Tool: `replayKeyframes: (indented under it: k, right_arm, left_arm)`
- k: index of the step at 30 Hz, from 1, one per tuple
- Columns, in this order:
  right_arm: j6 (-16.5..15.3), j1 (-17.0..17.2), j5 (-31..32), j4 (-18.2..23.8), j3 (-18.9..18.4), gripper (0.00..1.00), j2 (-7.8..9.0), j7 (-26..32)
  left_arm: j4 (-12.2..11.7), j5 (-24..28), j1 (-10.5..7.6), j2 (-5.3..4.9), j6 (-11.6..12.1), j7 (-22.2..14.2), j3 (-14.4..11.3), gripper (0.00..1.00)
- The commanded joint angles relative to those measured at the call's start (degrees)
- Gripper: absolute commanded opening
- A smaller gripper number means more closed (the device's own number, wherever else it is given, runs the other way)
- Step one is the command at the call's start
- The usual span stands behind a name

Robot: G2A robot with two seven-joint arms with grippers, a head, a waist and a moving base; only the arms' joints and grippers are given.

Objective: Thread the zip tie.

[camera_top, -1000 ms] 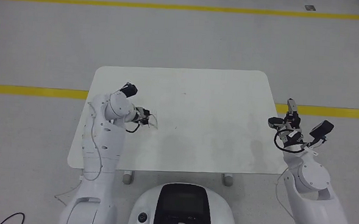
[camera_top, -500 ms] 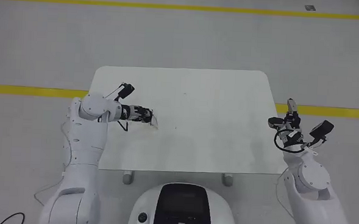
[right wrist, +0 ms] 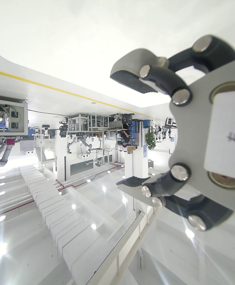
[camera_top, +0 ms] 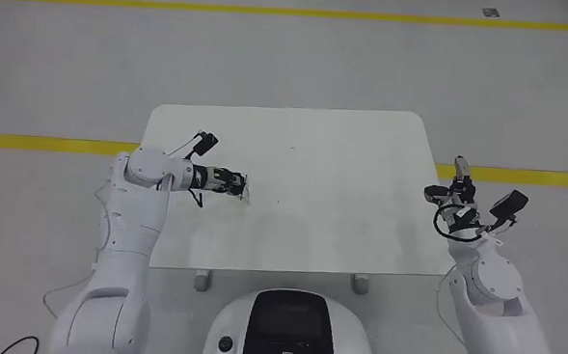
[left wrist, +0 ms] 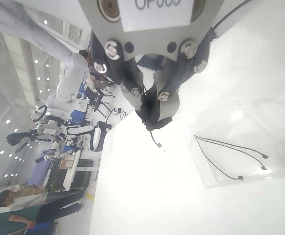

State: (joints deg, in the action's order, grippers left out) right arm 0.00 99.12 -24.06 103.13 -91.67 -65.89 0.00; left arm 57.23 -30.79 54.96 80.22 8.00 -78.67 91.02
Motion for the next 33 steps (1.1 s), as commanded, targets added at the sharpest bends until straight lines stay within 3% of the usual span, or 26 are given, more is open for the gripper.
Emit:
replayKeyframes:
  k: [1, 6, 10, 13, 19, 22, 28, 33]
  right_arm:
    - [0.0, 0.0, 0.0, 0.0, 0.0, 1.0, 0.0, 0.0]
    - [0.0, 0.0, 0.0, 0.0, 0.0, 1.0, 0.0, 0.0]
    - [0.0, 0.0, 0.0, 0.0, 0.0, 1.0, 0.0, 0.0]
    - [0.0, 0.0, 0.0, 0.0, 0.0, 1.0, 0.0, 0.0]
    - [0.0, 0.0, 0.0, 0.0, 0.0, 1.0, 0.0, 0.0]
    - [0.0, 0.0, 0.0, 0.0, 0.0, 1.0, 0.0, 0.0]
    - [0.0, 0.0, 0.0, 0.0, 0.0, 1.0, 0.0, 0.0]
    - [0.0, 0.0, 0.0, 0.0, 0.0, 1.0, 0.0, 0.0]
  left_arm:
    - [-0.6, 1.9, -0.08, -0.21, -0.9, 2.0, 0.3, 0.0]
    - [-3.0, 10.8, -0.7, -1.61, 1.1, -1.0, 3.7, 0.0]
    - [-5.8, 19.2, -0.89, -3.22, 4.0, -1.0, 3.1, 0.0]
    - [-7.7, 25.0, -1.26, -5.09, 5.4, -1.0, 1.1, 0.0]
    - [-10.7, 36.6, -2.02, -9.17, 8.4, -1.0, -6.5, 0.0]
    - [-11.0, 42.7, -2.2, -11.1, 9.8, -1.0, -11.7, 0.0]
    - [-10.9, 55.2, -2.87, -15.34, 11.5, -1.0, -21.2, 0.0]
    - [-9.0, 62.9, -3.3, -18.87, 11.5, -1.0, -25.9, 0.0]
